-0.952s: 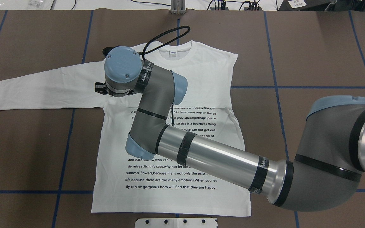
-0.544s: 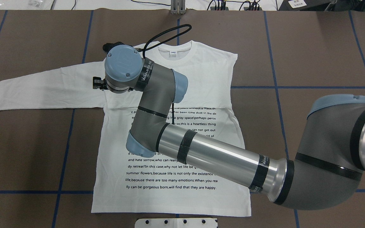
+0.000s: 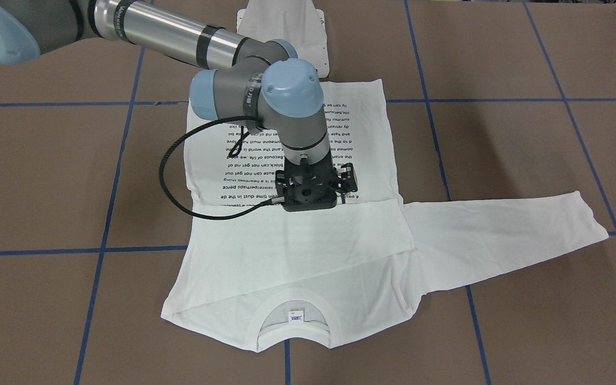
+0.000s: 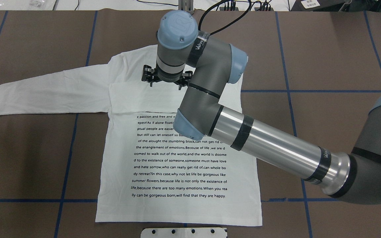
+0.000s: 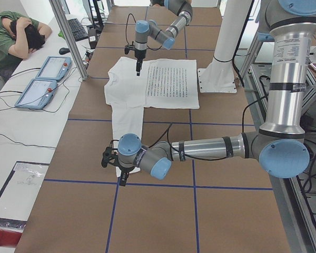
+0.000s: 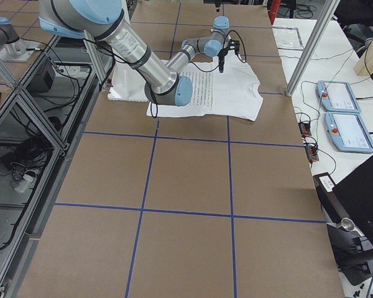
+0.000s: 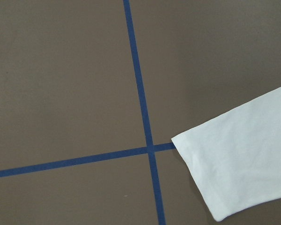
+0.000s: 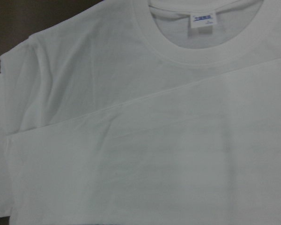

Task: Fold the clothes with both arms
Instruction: 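Open the right gripper and withdraw it from the folded sleeve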

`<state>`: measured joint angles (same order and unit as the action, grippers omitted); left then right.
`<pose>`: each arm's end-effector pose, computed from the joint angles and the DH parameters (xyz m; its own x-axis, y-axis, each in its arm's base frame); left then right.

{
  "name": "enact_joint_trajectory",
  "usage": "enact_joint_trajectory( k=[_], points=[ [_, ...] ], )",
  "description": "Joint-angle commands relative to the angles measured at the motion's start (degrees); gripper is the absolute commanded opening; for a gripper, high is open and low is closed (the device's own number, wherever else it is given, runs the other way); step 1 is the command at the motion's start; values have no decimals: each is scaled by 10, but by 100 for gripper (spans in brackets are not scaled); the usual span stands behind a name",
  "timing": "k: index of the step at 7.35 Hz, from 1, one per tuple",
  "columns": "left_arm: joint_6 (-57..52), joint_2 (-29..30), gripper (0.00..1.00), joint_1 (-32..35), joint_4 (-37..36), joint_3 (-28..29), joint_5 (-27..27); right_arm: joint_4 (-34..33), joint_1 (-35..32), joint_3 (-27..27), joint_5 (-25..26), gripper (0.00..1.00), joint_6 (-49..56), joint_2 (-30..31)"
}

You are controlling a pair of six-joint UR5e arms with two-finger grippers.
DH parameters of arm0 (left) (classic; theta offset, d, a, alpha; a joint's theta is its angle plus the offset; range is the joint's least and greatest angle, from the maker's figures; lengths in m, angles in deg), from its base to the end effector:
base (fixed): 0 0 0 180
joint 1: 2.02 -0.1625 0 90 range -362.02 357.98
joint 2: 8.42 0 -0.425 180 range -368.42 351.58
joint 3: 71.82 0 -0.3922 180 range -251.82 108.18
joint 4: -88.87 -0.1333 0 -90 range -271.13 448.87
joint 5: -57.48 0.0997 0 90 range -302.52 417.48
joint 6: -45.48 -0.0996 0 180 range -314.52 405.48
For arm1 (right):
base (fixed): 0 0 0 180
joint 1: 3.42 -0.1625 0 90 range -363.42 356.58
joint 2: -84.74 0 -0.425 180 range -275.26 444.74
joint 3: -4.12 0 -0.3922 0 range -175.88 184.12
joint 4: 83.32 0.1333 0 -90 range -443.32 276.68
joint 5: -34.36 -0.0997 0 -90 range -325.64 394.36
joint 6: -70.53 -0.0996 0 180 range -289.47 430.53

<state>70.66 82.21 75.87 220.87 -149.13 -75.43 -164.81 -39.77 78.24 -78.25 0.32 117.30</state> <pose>0.0432 -0.5134 0.6829 0.6609 0.0792 -0.7463 0.1098 0.9735 0.2006 -0.5769 -0.5425 0.1136 0.5913 0.0471 0.8051 -0.1164 0.9928 0.0274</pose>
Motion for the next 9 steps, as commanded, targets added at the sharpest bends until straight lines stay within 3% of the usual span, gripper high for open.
enact_joint_trajectory(
  k=[1,2,5,7,9],
  points=[
    [185,0,100,-76,109,29,29,-150,-41,78,-25,100,98,36],
    [235,0,100,-111,127,29,58,-200,-65,100,-26,100,161,53],
    [235,14,99,-129,129,55,85,-213,-149,209,-86,100,278,186],
    [233,18,99,-129,130,63,114,-212,-150,219,-87,100,279,199],
    [231,23,92,-129,130,69,122,-212,-150,220,-87,100,279,200]
  ],
)
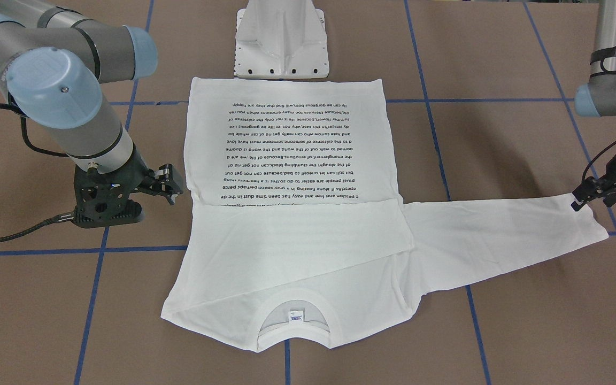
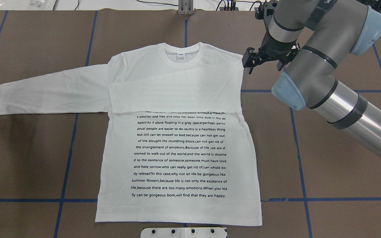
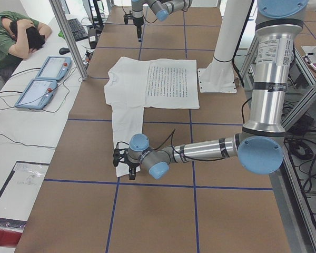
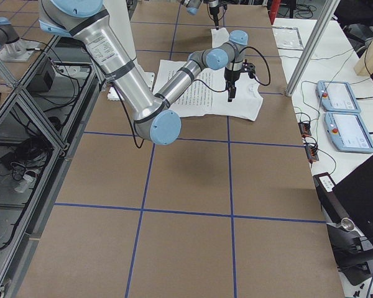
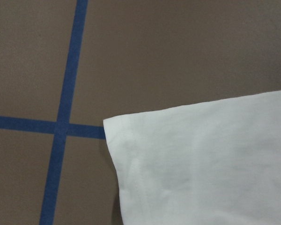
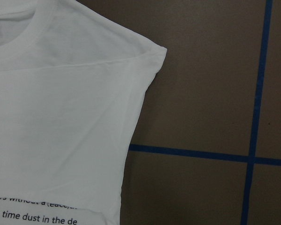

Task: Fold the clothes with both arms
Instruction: 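Open the right gripper and withdraw it from the folded sleeve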

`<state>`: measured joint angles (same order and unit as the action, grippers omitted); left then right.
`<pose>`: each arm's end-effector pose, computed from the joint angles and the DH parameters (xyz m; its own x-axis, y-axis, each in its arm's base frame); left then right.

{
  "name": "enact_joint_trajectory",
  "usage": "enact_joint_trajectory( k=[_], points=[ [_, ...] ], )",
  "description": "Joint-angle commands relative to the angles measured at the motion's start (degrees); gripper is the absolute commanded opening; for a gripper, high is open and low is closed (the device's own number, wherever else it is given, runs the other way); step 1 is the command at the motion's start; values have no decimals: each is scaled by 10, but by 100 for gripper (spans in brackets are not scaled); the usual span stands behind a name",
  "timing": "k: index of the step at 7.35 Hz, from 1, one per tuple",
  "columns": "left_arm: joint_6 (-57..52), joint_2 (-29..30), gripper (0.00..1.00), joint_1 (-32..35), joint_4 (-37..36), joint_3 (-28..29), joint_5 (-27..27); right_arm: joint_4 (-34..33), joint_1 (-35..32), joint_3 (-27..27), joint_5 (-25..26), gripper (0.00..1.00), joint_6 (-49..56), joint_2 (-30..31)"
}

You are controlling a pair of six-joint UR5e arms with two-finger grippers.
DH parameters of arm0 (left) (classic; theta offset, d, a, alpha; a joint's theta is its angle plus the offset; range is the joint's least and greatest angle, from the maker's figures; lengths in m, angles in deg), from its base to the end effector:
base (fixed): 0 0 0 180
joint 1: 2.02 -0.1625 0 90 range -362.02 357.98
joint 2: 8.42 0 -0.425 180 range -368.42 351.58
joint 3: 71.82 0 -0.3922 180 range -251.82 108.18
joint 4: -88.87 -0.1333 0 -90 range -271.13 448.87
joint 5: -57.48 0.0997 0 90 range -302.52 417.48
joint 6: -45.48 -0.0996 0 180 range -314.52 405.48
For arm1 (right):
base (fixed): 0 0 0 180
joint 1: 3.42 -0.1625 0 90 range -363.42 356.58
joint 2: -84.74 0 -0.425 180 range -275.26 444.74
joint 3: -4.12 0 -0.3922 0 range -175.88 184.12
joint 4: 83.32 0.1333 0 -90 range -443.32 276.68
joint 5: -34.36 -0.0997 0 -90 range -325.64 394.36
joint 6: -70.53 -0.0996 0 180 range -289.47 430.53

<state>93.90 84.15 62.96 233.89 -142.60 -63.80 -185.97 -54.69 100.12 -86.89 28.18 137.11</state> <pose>0.1485 -0.5110 0.7043 0.6715 -0.0977 -0.7345 0.2573 0.9603 0.1075 -0.3572 -0.5758 0.2502 0.7308 -0.0987 0.6755 0.0597 0.9949 0.0808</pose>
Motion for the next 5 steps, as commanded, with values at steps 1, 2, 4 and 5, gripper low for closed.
enact_joint_trajectory(
  k=[1,2,4,5],
  points=[
    [-2,10,90,0,-1,8,6,0,-2,2,-1,100,1,2],
    [-2,22,90,0,0,25,6,0,-2,2,0,100,1,3],
    [-2,26,89,-5,0,31,5,3,-2,3,0,100,1,3],
    [-2,26,84,-5,0,32,6,2,-2,5,0,100,1,3]
  ],
)
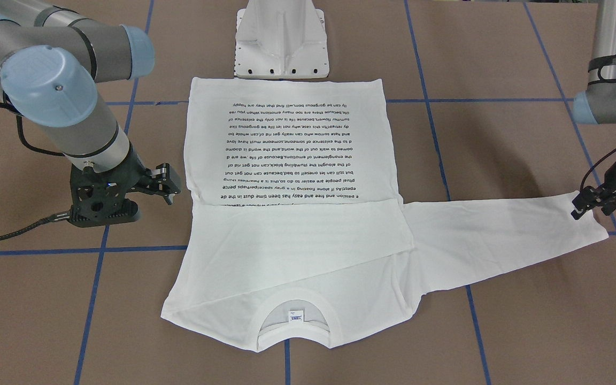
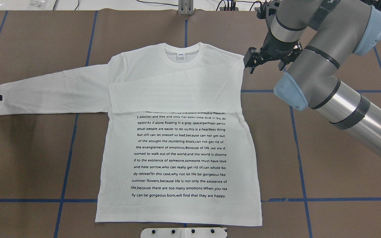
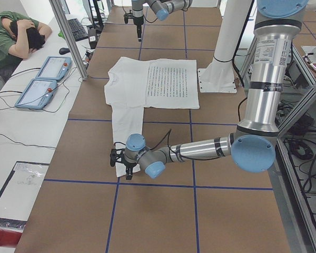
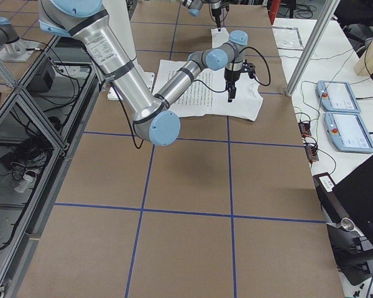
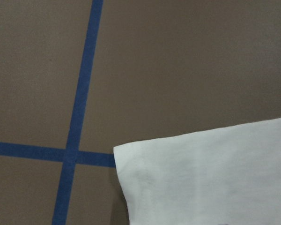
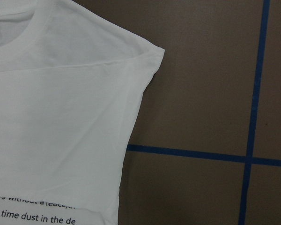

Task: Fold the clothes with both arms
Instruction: 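Lower the left gripper onto the cuff of the remaining sleeve and grasp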

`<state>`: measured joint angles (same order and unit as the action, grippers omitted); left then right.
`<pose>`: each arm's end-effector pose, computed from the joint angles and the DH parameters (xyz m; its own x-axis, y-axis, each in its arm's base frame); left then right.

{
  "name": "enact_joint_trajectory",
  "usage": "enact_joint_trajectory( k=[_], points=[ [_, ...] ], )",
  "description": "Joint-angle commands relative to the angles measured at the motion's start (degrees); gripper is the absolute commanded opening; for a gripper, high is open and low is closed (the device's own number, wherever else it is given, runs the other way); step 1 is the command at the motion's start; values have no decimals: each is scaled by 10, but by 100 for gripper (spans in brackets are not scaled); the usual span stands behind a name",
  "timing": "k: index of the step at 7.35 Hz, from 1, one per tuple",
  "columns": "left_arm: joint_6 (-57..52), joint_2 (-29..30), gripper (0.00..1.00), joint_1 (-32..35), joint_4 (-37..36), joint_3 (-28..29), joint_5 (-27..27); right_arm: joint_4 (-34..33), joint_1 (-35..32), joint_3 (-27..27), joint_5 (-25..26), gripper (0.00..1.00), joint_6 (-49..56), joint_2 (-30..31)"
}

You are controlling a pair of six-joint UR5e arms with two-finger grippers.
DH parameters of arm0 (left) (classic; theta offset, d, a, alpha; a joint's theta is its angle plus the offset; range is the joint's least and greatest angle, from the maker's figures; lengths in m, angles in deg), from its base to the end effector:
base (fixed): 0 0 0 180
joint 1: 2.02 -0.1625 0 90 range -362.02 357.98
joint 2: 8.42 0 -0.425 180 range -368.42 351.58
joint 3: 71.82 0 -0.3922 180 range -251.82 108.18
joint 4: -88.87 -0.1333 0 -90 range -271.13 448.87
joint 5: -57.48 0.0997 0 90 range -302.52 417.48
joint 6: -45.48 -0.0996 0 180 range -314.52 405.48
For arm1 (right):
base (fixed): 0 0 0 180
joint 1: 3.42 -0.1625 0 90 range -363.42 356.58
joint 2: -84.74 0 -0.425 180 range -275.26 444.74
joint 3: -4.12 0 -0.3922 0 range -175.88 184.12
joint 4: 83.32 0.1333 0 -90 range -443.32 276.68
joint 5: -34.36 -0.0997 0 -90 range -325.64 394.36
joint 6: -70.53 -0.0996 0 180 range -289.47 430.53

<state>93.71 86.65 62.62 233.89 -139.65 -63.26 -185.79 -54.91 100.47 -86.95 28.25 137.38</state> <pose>0.1584 -0.5266 0.7074 0.6797 -0.0973 -0.7270 0.2538 0.9611 0.1086 -0.3539 -0.5757 0.2503 0.7286 -0.0995 0.6776 0.0570 0.9948 0.0848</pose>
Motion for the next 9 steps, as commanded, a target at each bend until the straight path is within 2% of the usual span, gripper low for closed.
enact_joint_trajectory(
  k=[1,3,6,9],
  points=[
    [0,1,79,-1,0,2,0,0,0,3,0,100,0,0],
    [1,1,66,-1,1,1,0,-2,0,7,0,100,-1,0],
    [2,-2,59,-2,1,1,0,-2,0,7,0,100,-1,1],
    [7,-2,33,-2,2,-3,-1,-2,0,8,1,100,-5,1]
  ],
)
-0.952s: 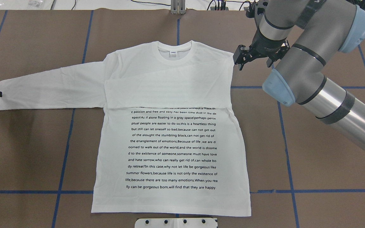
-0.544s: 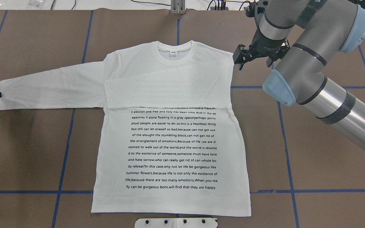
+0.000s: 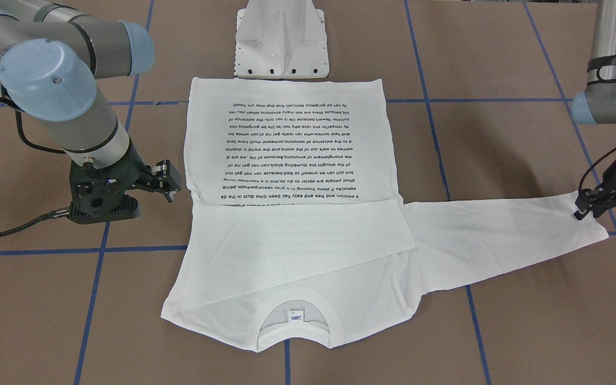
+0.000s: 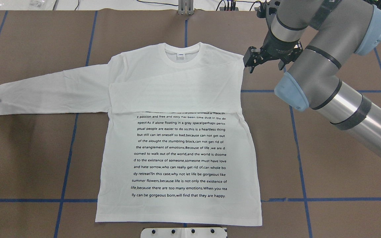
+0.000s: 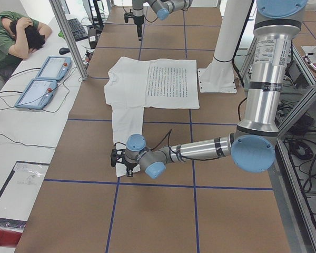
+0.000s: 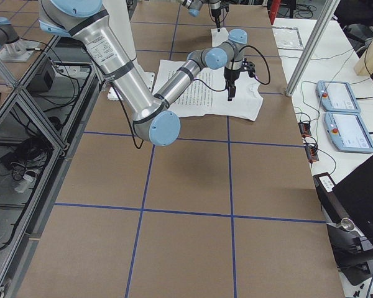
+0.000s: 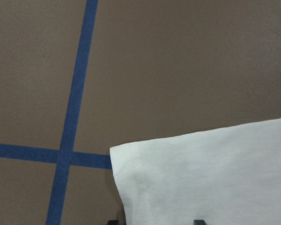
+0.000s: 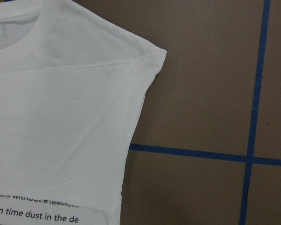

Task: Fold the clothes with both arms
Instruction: 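Lower the left gripper onto the cuff of the remaining sleeve and grasp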

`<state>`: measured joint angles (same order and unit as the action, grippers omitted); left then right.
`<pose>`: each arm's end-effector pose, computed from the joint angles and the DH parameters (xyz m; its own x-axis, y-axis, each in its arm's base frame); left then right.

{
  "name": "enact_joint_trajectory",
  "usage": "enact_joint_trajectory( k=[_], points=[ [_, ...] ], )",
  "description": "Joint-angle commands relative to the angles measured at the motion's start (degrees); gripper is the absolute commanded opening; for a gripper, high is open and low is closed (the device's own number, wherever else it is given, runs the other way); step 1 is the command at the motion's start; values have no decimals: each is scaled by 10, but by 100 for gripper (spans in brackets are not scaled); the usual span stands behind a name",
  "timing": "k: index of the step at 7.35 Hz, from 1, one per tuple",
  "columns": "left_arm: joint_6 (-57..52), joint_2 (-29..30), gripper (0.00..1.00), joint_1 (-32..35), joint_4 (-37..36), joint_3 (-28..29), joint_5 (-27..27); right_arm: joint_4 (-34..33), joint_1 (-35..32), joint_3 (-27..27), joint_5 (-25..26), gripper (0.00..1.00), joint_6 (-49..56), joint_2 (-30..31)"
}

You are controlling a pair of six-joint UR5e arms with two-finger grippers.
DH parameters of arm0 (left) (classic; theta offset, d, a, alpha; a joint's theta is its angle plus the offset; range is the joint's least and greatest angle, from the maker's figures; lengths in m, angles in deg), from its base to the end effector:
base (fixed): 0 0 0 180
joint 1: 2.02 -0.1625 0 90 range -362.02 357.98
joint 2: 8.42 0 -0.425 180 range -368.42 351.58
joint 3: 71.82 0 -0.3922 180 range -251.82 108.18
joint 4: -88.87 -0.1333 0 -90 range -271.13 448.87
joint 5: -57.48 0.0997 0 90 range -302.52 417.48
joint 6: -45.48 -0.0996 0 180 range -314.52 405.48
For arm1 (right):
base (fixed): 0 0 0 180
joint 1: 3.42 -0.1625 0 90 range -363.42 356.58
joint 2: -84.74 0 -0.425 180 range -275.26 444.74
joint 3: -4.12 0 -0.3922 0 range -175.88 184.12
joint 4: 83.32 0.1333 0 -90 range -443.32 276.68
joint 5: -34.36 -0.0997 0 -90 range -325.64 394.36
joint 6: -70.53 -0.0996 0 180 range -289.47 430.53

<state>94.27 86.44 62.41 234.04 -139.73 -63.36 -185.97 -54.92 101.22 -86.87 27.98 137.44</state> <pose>0.1597 -0.5242 0.7083 0.6767 -0.1037 -0.7289 0.2561 0.9614 0.1009 -0.3515 -0.5731 0.2461 0.7258 -0.0994 0.6806 0.0523 0.9946 0.0895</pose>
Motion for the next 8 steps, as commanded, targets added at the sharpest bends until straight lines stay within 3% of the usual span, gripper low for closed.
enact_joint_trajectory(
  k=[1,2,3,5,6,8],
  points=[
    [3,0,23,0,3,-5,0,0,0,3,0,100,-2,0],
    [3,-1,8,0,10,-8,-1,0,0,3,0,100,-2,1],
    [3,-1,0,0,9,-21,-4,1,0,3,0,100,-2,3],
    [5,-2,0,0,3,-49,-6,0,-3,5,-1,100,-2,5],
    [7,-2,0,0,-1,-73,-15,3,-4,28,-1,100,3,34],
    [62,23,0,-11,-81,-146,-26,6,-5,75,-1,100,4,88]
  ],
)
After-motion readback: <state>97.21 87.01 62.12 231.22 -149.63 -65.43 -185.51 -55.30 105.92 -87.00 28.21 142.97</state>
